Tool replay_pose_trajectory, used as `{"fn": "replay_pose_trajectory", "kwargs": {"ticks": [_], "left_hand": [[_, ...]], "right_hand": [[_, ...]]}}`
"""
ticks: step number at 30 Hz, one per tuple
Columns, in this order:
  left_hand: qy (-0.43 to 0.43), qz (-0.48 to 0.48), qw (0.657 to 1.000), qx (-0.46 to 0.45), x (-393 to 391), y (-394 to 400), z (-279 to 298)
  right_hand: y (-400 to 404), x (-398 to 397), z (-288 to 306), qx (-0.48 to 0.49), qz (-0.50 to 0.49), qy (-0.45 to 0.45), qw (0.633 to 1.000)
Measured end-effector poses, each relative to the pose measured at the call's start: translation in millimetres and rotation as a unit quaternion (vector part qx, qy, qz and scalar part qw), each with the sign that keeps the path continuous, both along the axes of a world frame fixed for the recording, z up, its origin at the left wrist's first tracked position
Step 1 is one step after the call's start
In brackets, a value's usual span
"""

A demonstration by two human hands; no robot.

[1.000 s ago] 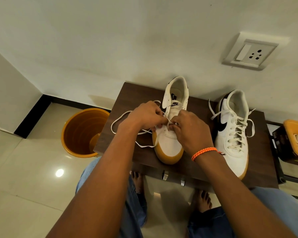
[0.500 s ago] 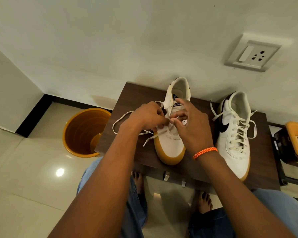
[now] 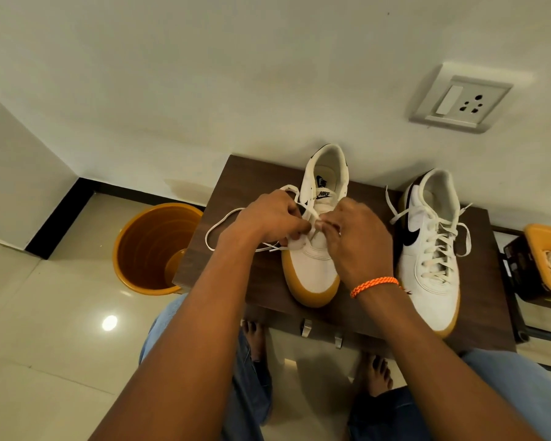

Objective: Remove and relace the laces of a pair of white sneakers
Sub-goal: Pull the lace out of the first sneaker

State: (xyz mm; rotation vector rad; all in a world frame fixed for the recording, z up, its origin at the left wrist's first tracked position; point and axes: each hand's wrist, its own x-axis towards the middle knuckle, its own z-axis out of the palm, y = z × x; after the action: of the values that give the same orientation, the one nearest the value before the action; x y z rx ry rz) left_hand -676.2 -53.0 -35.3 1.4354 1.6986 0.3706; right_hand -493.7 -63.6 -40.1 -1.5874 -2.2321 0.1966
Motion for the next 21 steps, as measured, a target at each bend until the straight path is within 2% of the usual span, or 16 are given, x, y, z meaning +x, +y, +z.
{"fn": "replay_pose_trajectory", "kwargs": {"ticks": [3, 5, 8, 11, 17, 21], "left_hand": [[-0.002, 0.002, 1.000, -0.002, -0.5, -0.2, 1.9], [-0.005, 0.002, 1.000, -0.004, 0.0, -0.6, 2.9], [-0.007, 0.002, 1.000, -0.002, 0.3, -1.7, 3.1], [-0.007, 0.001, 1.000, -0.002, 0.2, -1.7, 3.0], [-0.007, 0.003, 1.000, -0.002, 0.4, -1.3, 2.3], [-0.012, 0.012, 1.000, -0.006, 0.5, -0.8, 2.2]], "right_hand": [[6.3, 4.9, 9.3, 0.029, 0.003, 0.133, 0.991], [7.7, 5.1, 10.6, 0.001, 0.049, 0.157, 0.986], [6.1, 4.3, 0.9, -0.069, 0.046, 0.051, 0.995], [3.7, 4.8, -4.0, -0.096, 0.037, -0.039, 0.994], [-2.0, -1.8, -1.0, -0.062, 0.049, -0.098, 0.992], [-2.2, -2.4, 1.8, -0.037, 0.046, -0.052, 0.997]]}}
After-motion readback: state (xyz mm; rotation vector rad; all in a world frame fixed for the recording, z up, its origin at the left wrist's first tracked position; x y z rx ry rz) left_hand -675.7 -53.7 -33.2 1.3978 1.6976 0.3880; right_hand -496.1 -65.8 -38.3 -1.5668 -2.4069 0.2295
